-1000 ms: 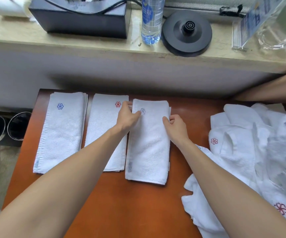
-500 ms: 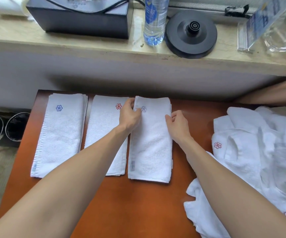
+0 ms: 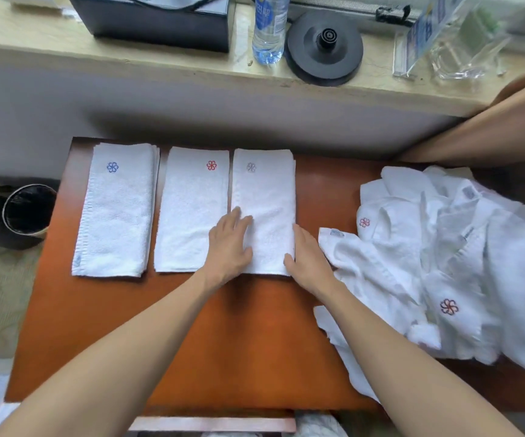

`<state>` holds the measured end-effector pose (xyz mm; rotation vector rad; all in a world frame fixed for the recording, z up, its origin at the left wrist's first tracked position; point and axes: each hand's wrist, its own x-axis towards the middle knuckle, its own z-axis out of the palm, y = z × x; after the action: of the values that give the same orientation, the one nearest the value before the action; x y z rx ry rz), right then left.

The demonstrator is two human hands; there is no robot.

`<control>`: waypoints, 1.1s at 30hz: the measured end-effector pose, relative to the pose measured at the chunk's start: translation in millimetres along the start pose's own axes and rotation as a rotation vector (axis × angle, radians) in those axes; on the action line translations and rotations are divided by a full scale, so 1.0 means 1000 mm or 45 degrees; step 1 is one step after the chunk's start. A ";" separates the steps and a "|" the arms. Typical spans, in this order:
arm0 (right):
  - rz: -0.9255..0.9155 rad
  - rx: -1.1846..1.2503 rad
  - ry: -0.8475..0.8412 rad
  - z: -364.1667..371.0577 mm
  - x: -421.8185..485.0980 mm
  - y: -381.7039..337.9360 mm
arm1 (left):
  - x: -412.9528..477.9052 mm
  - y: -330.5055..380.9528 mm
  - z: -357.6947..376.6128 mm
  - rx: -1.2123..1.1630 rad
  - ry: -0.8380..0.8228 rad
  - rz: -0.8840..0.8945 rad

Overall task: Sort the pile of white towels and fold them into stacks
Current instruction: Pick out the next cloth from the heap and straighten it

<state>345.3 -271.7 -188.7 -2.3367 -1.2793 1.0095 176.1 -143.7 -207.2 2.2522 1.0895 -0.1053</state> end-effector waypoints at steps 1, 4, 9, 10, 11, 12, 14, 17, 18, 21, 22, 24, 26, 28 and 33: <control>-0.021 -0.012 0.011 -0.001 -0.012 0.001 | -0.012 0.004 0.003 0.018 -0.010 0.013; -0.079 -0.058 0.029 -0.004 -0.051 0.001 | -0.046 0.017 0.004 0.102 -0.043 0.054; -0.166 -0.216 0.088 -0.017 -0.121 0.009 | -0.104 0.055 -0.002 0.282 -0.006 0.137; -0.187 -0.217 0.117 -0.021 -0.136 0.011 | -0.116 0.066 -0.001 0.313 0.005 0.162; -0.217 -0.215 0.150 -0.026 -0.152 0.013 | -0.127 0.078 0.000 0.341 0.010 0.199; -0.245 -0.218 0.178 -0.031 -0.169 0.017 | -0.138 0.090 0.003 0.370 0.012 0.248; -0.274 -0.227 0.244 -0.040 -0.208 0.031 | -0.160 0.121 0.014 0.398 0.011 0.343; -0.265 -0.188 0.418 -0.064 -0.260 0.071 | -0.181 0.180 0.034 0.424 0.049 0.441; -0.261 -0.182 0.460 -0.075 -0.273 0.085 | -0.185 0.200 0.041 0.419 0.070 0.458; -0.259 -0.193 0.514 -0.112 -0.308 0.128 | -0.197 0.260 0.061 0.395 0.142 0.515; -0.243 -0.209 0.527 -0.125 -0.321 0.146 | -0.200 0.282 0.070 0.401 0.152 0.554; -0.184 -0.239 0.559 -0.147 -0.353 0.184 | -0.210 0.327 0.093 0.425 0.157 0.646; -0.110 -0.227 0.599 -0.165 -0.386 0.220 | -0.222 0.371 0.116 0.433 0.150 0.726; -0.060 -0.224 0.641 -0.181 -0.413 0.247 | -0.229 0.410 0.132 0.447 0.149 0.780; -0.045 -0.183 0.708 -0.218 -0.426 0.283 | -0.218 0.470 0.132 0.512 0.213 0.823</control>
<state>519.6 -765.4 -2.0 -2.4376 -1.1819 0.2208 401.8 -584.2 -5.6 2.9091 0.3866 0.1491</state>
